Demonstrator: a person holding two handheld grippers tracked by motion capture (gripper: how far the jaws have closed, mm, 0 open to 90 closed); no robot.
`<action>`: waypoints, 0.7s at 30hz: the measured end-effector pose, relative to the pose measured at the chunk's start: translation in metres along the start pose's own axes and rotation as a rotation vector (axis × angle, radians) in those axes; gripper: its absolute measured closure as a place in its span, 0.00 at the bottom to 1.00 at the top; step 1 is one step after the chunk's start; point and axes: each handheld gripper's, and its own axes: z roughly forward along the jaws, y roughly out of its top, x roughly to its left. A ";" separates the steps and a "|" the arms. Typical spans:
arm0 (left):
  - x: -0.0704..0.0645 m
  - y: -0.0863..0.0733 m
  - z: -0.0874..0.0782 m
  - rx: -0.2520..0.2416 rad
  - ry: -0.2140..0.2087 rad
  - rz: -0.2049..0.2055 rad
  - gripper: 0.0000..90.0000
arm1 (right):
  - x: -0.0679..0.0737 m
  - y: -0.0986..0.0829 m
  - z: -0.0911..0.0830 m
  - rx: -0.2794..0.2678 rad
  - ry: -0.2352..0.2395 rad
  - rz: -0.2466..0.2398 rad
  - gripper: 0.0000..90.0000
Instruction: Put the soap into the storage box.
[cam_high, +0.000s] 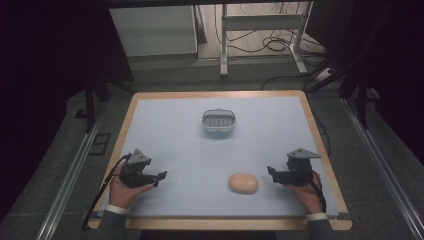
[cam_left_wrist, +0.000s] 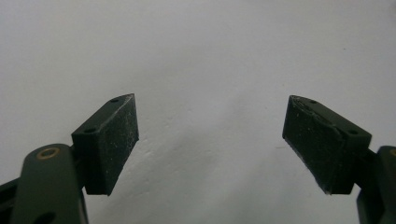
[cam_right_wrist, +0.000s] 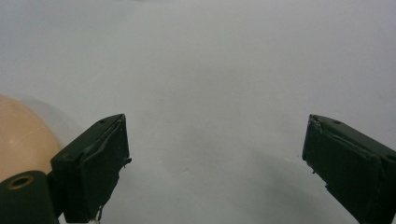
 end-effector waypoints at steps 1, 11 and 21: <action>0.000 0.000 0.000 -0.002 -0.005 -0.003 0.21 | 0.000 0.000 -0.001 -0.002 0.002 -0.005 0.08; -0.001 -0.003 0.000 0.016 -0.022 0.041 0.21 | 0.003 0.000 -0.018 -0.040 -0.004 -0.019 0.09; 0.001 -0.001 -0.004 -0.017 -0.076 0.043 0.21 | 0.012 -0.002 -0.030 -0.060 0.041 -0.033 0.14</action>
